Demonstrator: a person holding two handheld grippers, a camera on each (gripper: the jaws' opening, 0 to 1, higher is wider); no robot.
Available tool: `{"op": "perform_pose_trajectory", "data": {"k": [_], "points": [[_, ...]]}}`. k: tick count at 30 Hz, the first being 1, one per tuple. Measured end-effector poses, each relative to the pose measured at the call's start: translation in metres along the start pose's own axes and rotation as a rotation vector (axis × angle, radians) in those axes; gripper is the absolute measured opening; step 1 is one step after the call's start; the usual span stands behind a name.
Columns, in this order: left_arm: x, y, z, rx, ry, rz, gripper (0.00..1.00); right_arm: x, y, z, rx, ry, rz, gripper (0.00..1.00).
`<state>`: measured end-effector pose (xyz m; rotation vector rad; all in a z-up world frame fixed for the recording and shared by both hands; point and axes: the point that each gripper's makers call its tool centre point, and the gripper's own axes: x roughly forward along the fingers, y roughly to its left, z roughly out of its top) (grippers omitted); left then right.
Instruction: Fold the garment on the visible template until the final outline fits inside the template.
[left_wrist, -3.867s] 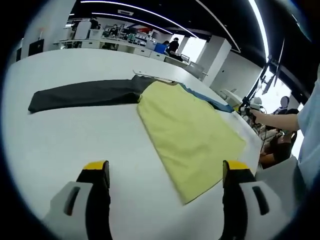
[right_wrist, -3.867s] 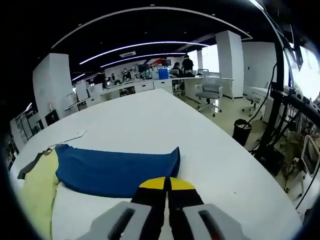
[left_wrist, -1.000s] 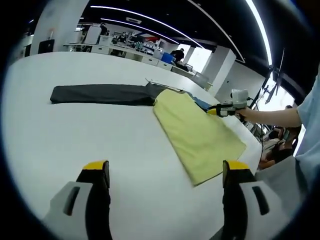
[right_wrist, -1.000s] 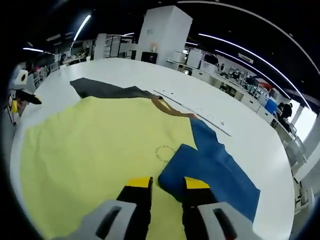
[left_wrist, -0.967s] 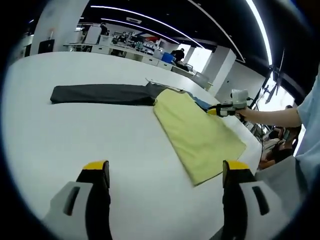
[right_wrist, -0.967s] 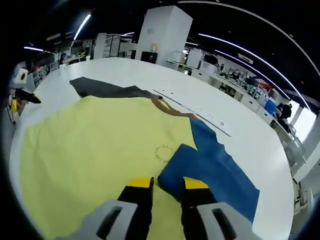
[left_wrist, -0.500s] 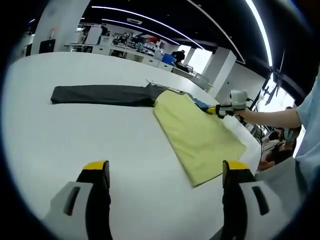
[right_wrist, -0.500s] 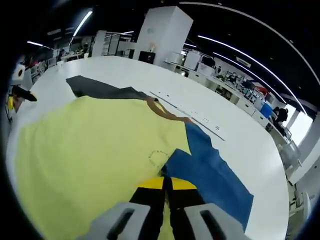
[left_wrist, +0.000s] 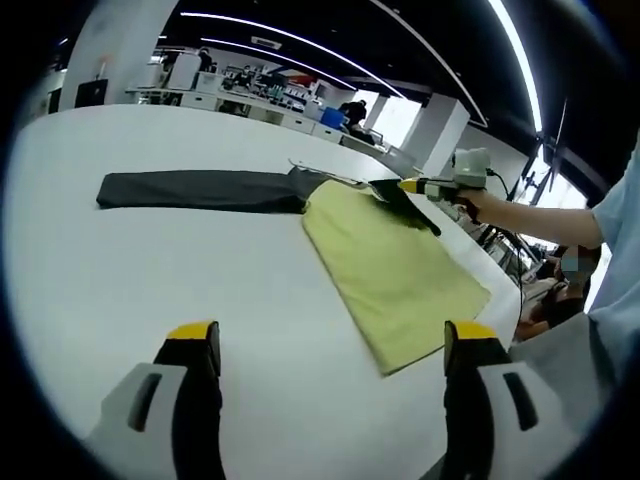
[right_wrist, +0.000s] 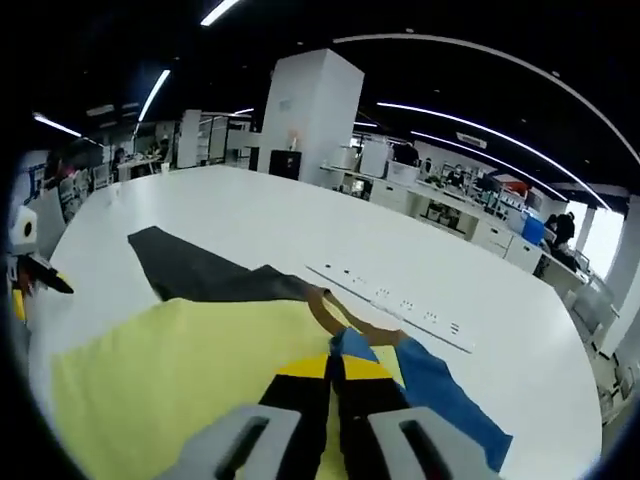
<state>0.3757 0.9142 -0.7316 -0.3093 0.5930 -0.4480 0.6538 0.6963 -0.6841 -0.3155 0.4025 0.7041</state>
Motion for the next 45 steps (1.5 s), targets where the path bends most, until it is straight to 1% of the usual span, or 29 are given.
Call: {"op": "perform_pose_trajectory", "data": {"k": [4, 7, 8, 9, 14, 19, 24, 28, 31, 33, 36, 38, 39, 41, 45], "points": [[-0.002, 0.001, 0.0, -0.003, -0.004, 0.005, 0.9, 0.014, 0.021, 0.018, 0.011, -0.033, 0.027, 0.0], [-0.002, 0.002, -0.001, -0.006, -0.003, 0.006, 0.89, 0.025, 0.04, 0.032, 0.02, -0.051, 0.061, 0.0], [-0.002, 0.002, -0.001, -0.006, -0.003, 0.007, 0.89, 0.026, 0.043, 0.033, 0.021, -0.054, 0.066, 0.0], [-0.002, 0.002, -0.001, -0.006, -0.002, 0.006, 0.89, 0.029, 0.051, 0.038, 0.021, -0.062, 0.08, 0.0], [-0.001, 0.002, -0.001, -0.008, -0.003, 0.006, 0.89, 0.039, 0.072, 0.045, 0.013, -0.066, 0.123, 0.0], [-0.001, 0.001, -0.001, -0.01, -0.003, 0.006, 0.89, 0.049, 0.086, 0.042, 0.003, -0.054, 0.15, 0.0], [-0.002, 0.002, -0.002, -0.014, -0.002, 0.01, 0.88, 0.055, 0.099, 0.033, -0.001, -0.034, 0.174, 0.0], [-0.001, 0.001, -0.004, -0.011, 0.004, 0.009, 0.88, 0.059, 0.108, 0.029, 0.021, -0.022, 0.194, 0.0], [0.0, 0.001, -0.005, -0.012, 0.006, 0.005, 0.88, 0.062, 0.115, 0.024, 0.0, -0.009, 0.206, 0.0], [0.0, 0.001, -0.005, -0.011, 0.008, 0.007, 0.88, 0.063, 0.122, 0.022, 0.02, -0.005, 0.224, 0.0], [0.0, 0.002, -0.005, -0.018, 0.005, 0.009, 0.88, 0.066, 0.132, 0.015, -0.004, 0.01, 0.244, 0.0], [0.0, 0.003, -0.006, -0.017, 0.005, 0.01, 0.88, 0.069, 0.134, 0.01, -0.007, 0.02, 0.243, 0.0], [0.0, 0.003, -0.006, -0.018, 0.006, 0.01, 0.88, 0.07, 0.135, 0.006, 0.012, 0.032, 0.252, 0.0], [0.0, 0.002, -0.007, -0.019, 0.007, 0.009, 0.88, 0.071, 0.136, 0.003, 0.02, 0.038, 0.254, 0.0], [0.0, 0.003, -0.006, -0.023, 0.004, 0.01, 0.88, 0.073, 0.137, -0.002, 0.009, 0.049, 0.259, 0.0]]}}
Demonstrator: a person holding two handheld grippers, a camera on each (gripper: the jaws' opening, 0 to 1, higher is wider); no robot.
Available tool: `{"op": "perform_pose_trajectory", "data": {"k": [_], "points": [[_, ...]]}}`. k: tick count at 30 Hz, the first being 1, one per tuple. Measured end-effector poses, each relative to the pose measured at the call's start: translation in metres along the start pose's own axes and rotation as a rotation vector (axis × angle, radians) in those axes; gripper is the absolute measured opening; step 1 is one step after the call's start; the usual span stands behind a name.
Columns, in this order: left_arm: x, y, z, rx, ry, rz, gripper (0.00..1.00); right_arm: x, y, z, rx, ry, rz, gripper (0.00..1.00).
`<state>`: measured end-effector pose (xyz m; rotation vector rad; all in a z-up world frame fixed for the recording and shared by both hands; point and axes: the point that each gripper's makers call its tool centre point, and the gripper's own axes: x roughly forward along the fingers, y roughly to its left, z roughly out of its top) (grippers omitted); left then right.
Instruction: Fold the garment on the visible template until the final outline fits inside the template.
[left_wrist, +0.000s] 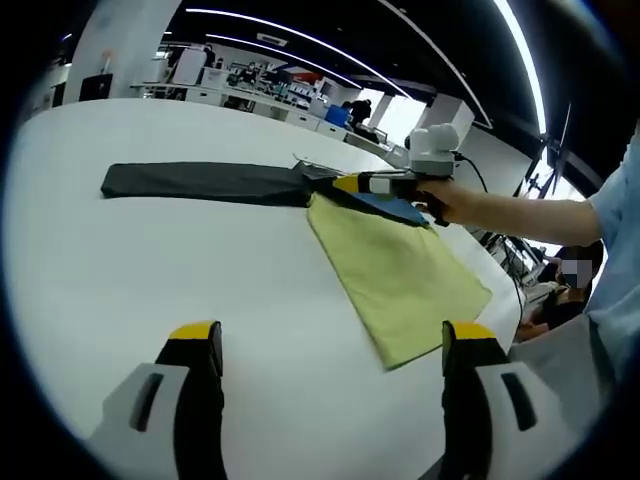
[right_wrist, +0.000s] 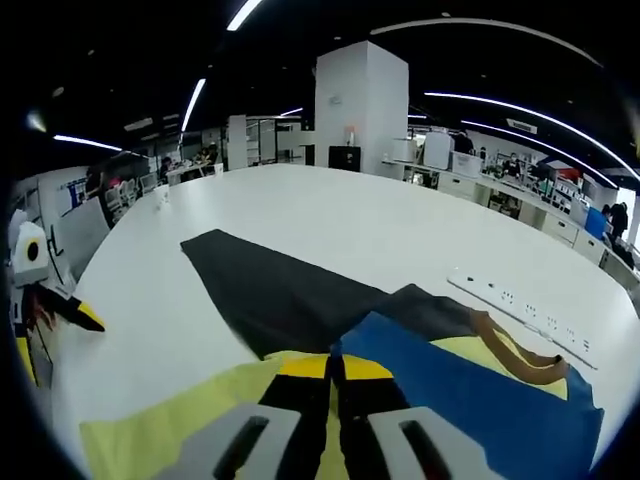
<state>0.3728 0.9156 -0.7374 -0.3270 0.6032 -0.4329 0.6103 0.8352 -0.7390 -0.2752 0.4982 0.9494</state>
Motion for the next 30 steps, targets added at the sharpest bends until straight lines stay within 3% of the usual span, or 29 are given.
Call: {"op": "perform_pose_trajectory", "data": {"k": [4, 6, 9, 13, 22, 27, 30], "points": [[0.0, 0.001, -0.001, -0.002, 0.001, 0.003, 0.88, 0.0, 0.002, -0.004, 0.022, 0.001, 0.018, 0.0], [0.0, 0.0, 0.0, -0.002, 0.001, 0.001, 0.88, 0.0, 0.005, -0.004, 0.079, -0.001, 0.037, 0.0], [0.0, 0.0, -0.001, -0.003, 0.003, 0.0, 0.88, -0.002, 0.009, -0.001, 0.071, -0.018, 0.048, 0.07], [0.0, 0.0, 0.0, -0.005, -0.004, -0.001, 0.89, -0.006, 0.011, -0.001, 0.05, -0.027, 0.064, 0.21], [0.0, -0.001, 0.002, 0.0, -0.008, -0.005, 0.89, -0.019, 0.01, 0.002, 0.067, -0.068, 0.103, 0.63], [0.0, -0.002, 0.004, 0.003, -0.014, -0.008, 0.89, -0.026, 0.01, 0.004, 0.051, -0.088, 0.118, 1.0], [-0.001, -0.001, 0.005, 0.003, -0.019, -0.008, 0.89, -0.03, 0.009, -0.001, 0.039, -0.065, 0.128, 1.0]]}}
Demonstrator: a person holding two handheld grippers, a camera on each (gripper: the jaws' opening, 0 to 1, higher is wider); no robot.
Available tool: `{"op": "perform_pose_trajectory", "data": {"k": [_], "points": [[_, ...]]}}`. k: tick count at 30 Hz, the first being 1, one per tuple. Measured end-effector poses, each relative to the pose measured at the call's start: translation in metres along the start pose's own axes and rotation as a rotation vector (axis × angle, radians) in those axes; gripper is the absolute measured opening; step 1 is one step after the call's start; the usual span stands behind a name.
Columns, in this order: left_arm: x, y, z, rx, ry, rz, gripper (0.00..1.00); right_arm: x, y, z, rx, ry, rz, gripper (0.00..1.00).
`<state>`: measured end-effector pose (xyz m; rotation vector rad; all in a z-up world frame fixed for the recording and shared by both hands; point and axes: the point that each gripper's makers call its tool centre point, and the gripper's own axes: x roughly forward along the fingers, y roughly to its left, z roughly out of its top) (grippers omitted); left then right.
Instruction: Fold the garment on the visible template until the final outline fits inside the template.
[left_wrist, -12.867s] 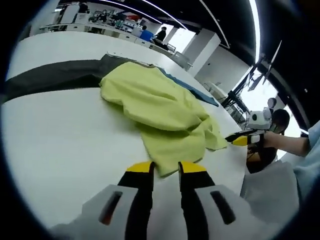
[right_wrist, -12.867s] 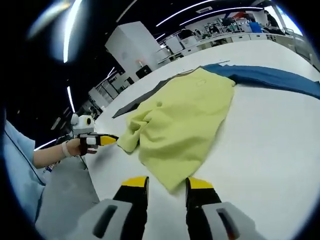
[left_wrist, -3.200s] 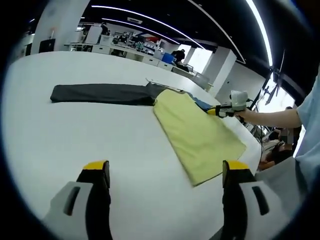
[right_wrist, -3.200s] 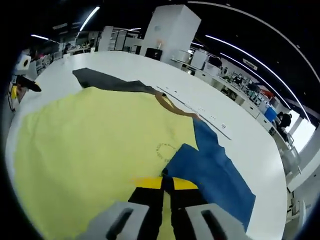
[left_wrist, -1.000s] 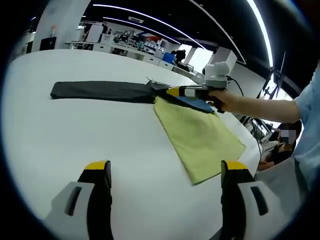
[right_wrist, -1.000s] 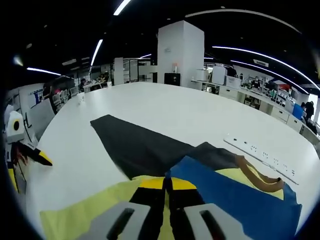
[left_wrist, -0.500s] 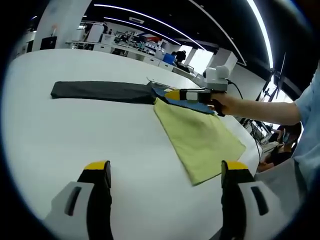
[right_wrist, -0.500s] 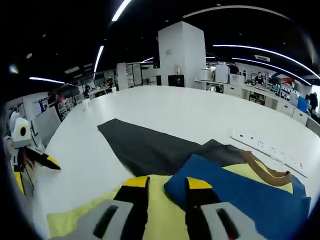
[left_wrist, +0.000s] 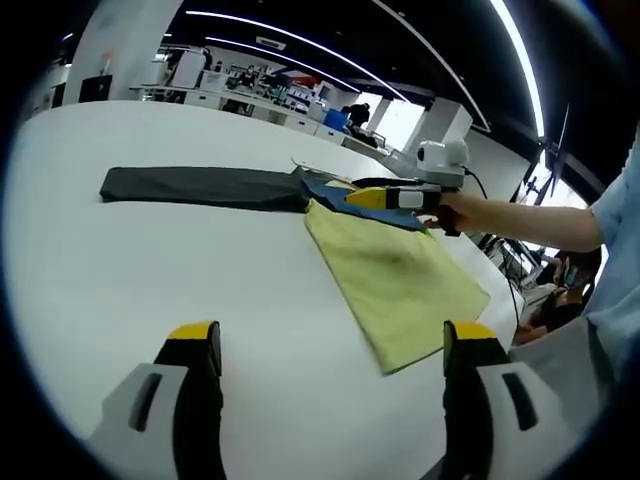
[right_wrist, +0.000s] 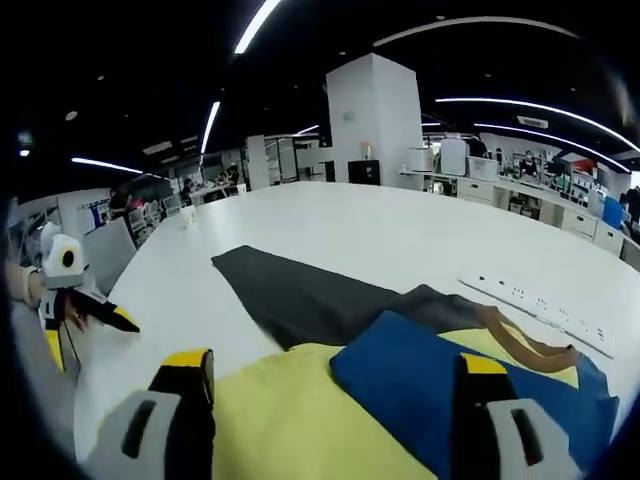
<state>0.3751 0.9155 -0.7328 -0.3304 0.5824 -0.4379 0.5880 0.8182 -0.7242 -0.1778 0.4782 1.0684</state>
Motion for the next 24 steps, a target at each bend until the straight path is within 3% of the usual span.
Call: {"op": "perform_pose_trajectory", "data": {"k": [16, 24], "points": [[0.003, 0.005, 0.013, 0.017, -0.019, -0.001, 0.89, -0.038, -0.032, -0.01, 0.068, -0.005, -0.07, 1.0], [0.0, 0.009, 0.019, 0.027, -0.024, 0.005, 0.89, -0.061, -0.042, -0.024, 0.098, 0.01, -0.1, 1.0]]}}
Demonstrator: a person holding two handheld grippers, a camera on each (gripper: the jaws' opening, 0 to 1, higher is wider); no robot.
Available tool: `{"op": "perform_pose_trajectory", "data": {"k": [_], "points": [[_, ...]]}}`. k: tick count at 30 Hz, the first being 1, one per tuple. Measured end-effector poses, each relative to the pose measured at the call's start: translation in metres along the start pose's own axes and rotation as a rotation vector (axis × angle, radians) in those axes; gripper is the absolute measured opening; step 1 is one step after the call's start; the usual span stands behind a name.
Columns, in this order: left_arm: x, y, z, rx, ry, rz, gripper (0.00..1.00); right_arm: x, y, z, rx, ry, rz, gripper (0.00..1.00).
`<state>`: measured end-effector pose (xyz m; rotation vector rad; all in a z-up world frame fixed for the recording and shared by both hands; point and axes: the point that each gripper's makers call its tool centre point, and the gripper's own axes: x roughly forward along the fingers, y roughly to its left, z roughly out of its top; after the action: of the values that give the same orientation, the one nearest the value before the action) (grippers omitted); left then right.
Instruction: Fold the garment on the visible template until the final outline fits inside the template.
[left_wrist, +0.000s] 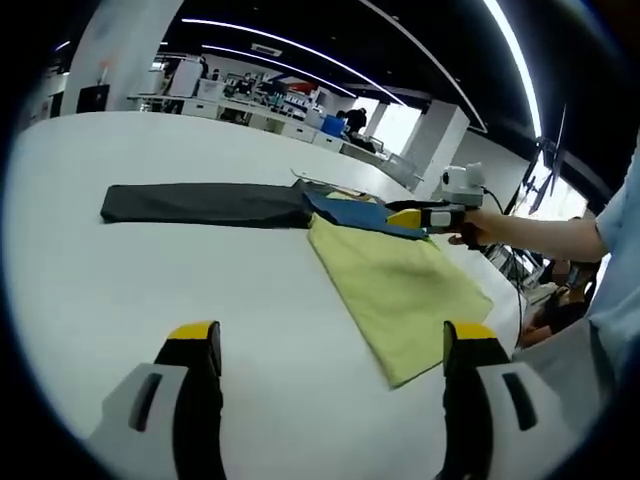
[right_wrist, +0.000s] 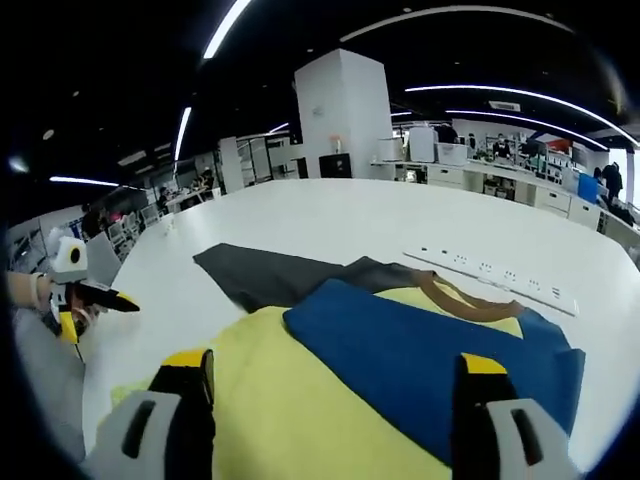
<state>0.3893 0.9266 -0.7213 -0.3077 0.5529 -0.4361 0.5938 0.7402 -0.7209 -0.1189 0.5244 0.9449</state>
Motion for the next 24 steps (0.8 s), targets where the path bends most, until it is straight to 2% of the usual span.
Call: {"op": "perform_pose_trajectory", "data": {"k": [6, 8, 15, 19, 24], "points": [[0.0, 0.006, 0.01, 0.013, -0.005, 0.003, 0.89, -0.018, -0.006, -0.005, 0.006, -0.005, -0.015, 1.0], [-0.001, 0.013, 0.014, 0.039, 0.0, 0.013, 0.89, -0.027, -0.01, -0.002, 0.023, -0.028, -0.03, 1.0], [-0.007, 0.053, 0.043, 0.051, -0.03, 0.057, 0.87, -0.059, -0.024, -0.013, 0.015, -0.02, -0.064, 1.0], [-0.006, 0.072, 0.051, 0.111, -0.025, 0.089, 0.87, -0.071, -0.029, -0.021, 0.027, -0.019, -0.091, 1.0], [0.001, 0.086, 0.055, 0.104, -0.036, 0.103, 0.86, -0.083, -0.041, -0.036, 0.028, 0.009, -0.125, 1.0]]}}
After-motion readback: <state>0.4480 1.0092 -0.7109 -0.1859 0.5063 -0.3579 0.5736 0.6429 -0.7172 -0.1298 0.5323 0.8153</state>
